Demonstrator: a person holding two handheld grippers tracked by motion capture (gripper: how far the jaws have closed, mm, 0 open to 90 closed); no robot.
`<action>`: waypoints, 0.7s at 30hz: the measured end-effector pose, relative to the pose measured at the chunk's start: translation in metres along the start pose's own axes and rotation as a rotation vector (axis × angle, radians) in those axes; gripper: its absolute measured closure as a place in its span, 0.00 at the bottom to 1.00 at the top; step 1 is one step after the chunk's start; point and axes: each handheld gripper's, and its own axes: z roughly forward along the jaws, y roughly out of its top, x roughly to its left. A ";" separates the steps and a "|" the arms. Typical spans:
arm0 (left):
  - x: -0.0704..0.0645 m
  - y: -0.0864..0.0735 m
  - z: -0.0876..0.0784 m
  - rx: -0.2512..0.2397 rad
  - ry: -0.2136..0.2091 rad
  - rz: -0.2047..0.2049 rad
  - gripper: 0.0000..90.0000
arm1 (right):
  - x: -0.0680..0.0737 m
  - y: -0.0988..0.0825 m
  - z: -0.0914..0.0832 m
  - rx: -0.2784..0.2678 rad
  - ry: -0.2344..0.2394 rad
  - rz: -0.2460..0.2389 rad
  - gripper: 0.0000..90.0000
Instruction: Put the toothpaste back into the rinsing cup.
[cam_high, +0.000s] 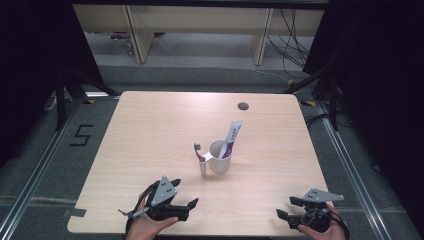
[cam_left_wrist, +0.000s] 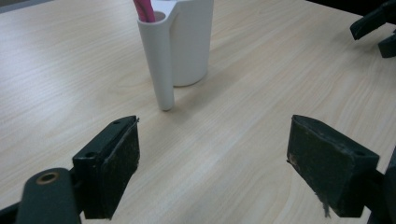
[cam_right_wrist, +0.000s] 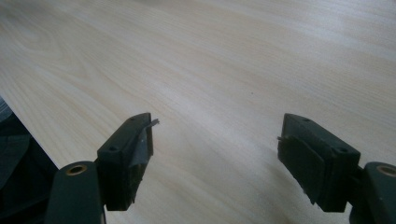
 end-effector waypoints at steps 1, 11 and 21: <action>0.000 -0.001 -0.001 0.002 0.006 -0.006 0.19 | 0.000 0.000 -0.001 0.000 -0.017 -0.002 0.29; -0.002 -0.018 -0.003 0.039 -0.002 -0.009 0.18 | 0.003 0.001 0.001 0.011 -0.019 0.015 0.21; -0.003 -0.025 -0.008 0.057 -0.001 -0.006 0.18 | 0.003 0.001 0.002 0.005 -0.030 -0.012 0.21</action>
